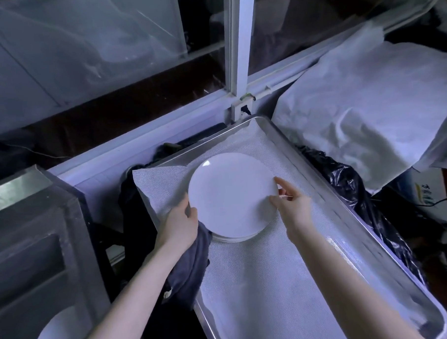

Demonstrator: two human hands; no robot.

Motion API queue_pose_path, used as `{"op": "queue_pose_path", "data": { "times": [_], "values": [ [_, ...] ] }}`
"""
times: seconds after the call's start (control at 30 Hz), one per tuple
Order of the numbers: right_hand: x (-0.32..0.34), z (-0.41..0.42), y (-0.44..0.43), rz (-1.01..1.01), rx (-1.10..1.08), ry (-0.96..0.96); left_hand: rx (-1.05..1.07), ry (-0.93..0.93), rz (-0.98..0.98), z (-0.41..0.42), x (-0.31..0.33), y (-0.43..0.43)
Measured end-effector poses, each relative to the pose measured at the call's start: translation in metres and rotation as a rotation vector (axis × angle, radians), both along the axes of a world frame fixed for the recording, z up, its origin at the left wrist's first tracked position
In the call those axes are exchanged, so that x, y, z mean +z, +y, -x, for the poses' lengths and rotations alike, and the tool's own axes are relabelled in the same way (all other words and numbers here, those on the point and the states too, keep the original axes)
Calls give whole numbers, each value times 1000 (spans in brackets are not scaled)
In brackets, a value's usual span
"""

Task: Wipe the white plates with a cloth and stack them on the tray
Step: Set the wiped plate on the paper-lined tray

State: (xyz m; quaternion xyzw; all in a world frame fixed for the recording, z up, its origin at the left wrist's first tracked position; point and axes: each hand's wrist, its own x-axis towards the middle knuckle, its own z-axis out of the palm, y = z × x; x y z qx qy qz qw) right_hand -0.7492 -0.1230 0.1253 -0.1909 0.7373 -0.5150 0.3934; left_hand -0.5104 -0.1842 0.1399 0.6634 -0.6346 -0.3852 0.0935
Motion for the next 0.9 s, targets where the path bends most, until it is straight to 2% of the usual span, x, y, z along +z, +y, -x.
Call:
{"op": "queue_pose_path", "data": {
  "times": [0.2, 0.4, 0.57, 0.67, 0.77, 0.9],
  "values": [
    [-3, -1, 1, -4, 34, 91, -6, -35, -52, -1, 1, -4],
    [-3, -6, 8, -27, 68, 115, -95, 23, -145, -18, 14, 1],
    [3, -9, 7, -84, 73, 122, -4, 76, -132, -36, 20, 14],
    [12, -18, 11, -113, 55, 236, 64, 170, -83, -47, 31, 23],
    [26, -37, 19, -55, 63, 383, 138, 263, -41, -66, 40, 35],
    [50, -80, 29, 104, 270, 455, 300, 456, 1, -105, 56, 56]
  ]
}}
